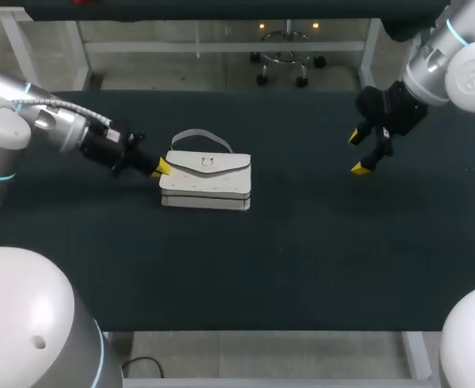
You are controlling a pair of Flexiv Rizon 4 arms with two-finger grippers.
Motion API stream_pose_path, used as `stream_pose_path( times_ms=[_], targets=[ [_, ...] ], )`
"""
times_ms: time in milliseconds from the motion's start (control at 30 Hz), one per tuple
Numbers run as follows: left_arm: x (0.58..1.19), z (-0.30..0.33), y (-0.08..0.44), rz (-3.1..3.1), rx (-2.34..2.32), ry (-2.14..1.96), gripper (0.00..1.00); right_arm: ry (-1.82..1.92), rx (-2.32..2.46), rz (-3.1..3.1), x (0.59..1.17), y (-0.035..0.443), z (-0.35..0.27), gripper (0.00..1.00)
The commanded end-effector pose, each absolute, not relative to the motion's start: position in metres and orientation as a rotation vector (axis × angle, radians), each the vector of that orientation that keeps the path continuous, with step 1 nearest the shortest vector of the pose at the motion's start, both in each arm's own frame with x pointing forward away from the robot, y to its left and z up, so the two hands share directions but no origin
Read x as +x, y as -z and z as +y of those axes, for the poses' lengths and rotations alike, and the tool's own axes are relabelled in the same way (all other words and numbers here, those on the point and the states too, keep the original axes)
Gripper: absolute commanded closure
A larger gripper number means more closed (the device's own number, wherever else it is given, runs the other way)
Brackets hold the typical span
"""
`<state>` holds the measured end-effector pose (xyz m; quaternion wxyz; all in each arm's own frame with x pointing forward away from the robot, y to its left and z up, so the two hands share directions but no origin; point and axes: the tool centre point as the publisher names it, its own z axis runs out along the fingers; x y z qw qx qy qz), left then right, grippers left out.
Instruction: Pick up the bag, open it, inspect its contents, close it, and place it on the opposite side
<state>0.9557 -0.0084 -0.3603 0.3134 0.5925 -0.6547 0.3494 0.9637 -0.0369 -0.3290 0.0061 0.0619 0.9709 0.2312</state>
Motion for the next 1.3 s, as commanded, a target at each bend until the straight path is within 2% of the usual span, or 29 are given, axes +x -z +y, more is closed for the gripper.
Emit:
stream_pose_path(
  times_ms=[33, 433, 800, 1300],
  targets=[
    [0.951, -0.02, 0.368, -1.723, 1.577, -0.939, 1.0, -0.725, 0.193, 3.037, 0.964, 0.329, -0.037, 0.0],
    [0.951, -0.02, 0.368, -1.723, 1.577, -0.939, 1.0, -0.725, 0.193, 3.037, 0.964, 0.329, -0.037, 0.0],
    [0.926, -0.077, 0.375, -1.765, 1.559, -0.928, 1.0, -0.725, 0.193, 3.037, 0.964, 0.329, -0.037, 0.0],
    [0.928, -0.12, 0.379, -1.764, 1.502, -0.922, 1.0, -0.725, 0.193, 3.037, 0.964, 0.329, -0.037, 0.0]
  ],
)
